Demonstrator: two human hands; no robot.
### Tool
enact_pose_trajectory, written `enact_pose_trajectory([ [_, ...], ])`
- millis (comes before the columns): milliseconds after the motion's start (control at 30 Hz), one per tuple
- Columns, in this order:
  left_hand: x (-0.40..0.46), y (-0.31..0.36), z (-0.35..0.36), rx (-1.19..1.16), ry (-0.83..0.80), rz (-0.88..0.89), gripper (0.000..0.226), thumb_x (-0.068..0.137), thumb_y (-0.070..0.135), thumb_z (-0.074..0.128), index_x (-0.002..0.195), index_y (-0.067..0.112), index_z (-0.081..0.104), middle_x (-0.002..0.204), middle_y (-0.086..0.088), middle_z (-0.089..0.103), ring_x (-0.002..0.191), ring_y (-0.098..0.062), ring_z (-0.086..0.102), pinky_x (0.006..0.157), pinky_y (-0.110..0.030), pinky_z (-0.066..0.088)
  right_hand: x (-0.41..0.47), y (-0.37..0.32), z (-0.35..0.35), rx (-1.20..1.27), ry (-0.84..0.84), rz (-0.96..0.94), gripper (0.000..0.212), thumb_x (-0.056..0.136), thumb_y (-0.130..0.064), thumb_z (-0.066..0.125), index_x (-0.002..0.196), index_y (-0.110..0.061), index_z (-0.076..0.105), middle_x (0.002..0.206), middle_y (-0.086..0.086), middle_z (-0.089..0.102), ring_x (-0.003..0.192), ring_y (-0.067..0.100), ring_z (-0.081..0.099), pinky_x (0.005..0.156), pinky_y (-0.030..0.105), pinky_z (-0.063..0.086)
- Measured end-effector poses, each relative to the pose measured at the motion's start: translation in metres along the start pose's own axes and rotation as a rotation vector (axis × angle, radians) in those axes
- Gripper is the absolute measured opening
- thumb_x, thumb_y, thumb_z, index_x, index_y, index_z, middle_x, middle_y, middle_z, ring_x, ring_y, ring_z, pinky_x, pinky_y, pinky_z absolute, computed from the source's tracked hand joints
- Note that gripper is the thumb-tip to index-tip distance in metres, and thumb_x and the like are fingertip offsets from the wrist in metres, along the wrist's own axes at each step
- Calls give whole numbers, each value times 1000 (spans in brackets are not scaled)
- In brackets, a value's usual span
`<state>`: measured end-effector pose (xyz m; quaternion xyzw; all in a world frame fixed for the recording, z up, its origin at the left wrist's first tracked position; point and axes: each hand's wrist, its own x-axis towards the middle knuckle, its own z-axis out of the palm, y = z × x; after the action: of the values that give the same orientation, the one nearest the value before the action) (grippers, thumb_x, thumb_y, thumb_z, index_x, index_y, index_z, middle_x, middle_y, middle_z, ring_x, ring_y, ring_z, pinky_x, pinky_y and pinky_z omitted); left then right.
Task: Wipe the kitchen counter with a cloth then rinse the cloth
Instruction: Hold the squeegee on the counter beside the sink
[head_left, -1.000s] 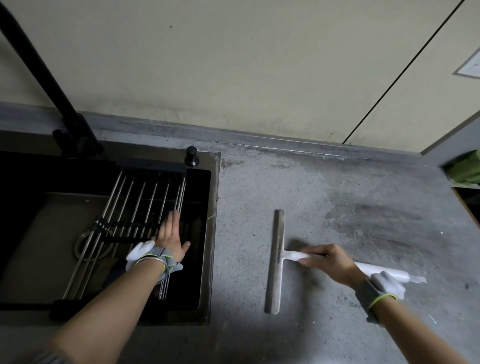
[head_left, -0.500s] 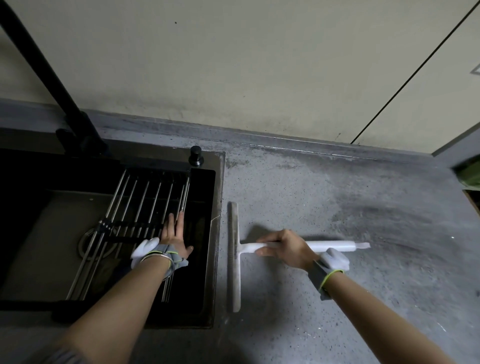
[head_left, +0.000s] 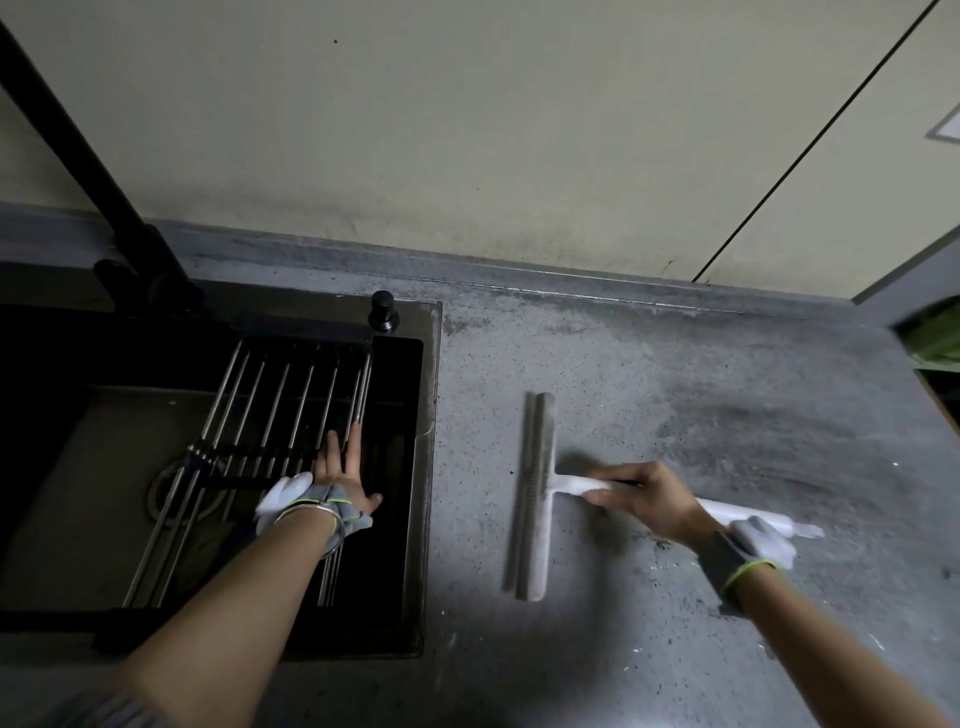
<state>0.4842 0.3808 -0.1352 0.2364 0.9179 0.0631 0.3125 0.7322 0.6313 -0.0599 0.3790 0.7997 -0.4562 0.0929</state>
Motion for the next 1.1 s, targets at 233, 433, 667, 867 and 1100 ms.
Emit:
enact_pose_trajectory([
  [233,2,0,1,26,-16,-11,99,91,36,58,147,23,-22,157,-9,-19,147,-30,2,118,-40,12,-19,35,-24,-18,61,46,28,67,-37,76,94,-32,73,83,-12,73,75,22,68,64,23,45],
  [433,6,-2,5,-2,-2,-23,101,89,34,61,147,25,-21,157,-8,-18,146,-32,5,117,-39,14,-3,21,-4,-52,0,20,22,75,-30,76,97,-33,72,62,-24,66,41,-3,47,43,10,32],
  [667,10,-3,8,-17,9,-23,102,88,33,62,147,26,-20,157,-8,-18,145,-33,5,118,-39,15,16,-12,27,-83,-123,-45,27,75,-34,75,102,-33,71,101,-18,69,86,-3,62,83,18,46],
  [867,11,-4,9,-21,6,-31,101,89,32,62,147,26,-21,157,-8,-18,145,-33,5,117,-40,15,25,-40,60,-120,-165,-118,32,77,-36,73,109,-32,69,113,-13,67,95,1,61,85,17,45],
  [1100,11,-4,9,1,-1,-31,101,89,34,60,147,25,-22,157,-9,-18,145,-34,6,117,-41,15,25,-41,60,-62,-122,-99,36,76,-35,73,111,-31,68,113,-13,67,99,3,62,92,23,47],
])
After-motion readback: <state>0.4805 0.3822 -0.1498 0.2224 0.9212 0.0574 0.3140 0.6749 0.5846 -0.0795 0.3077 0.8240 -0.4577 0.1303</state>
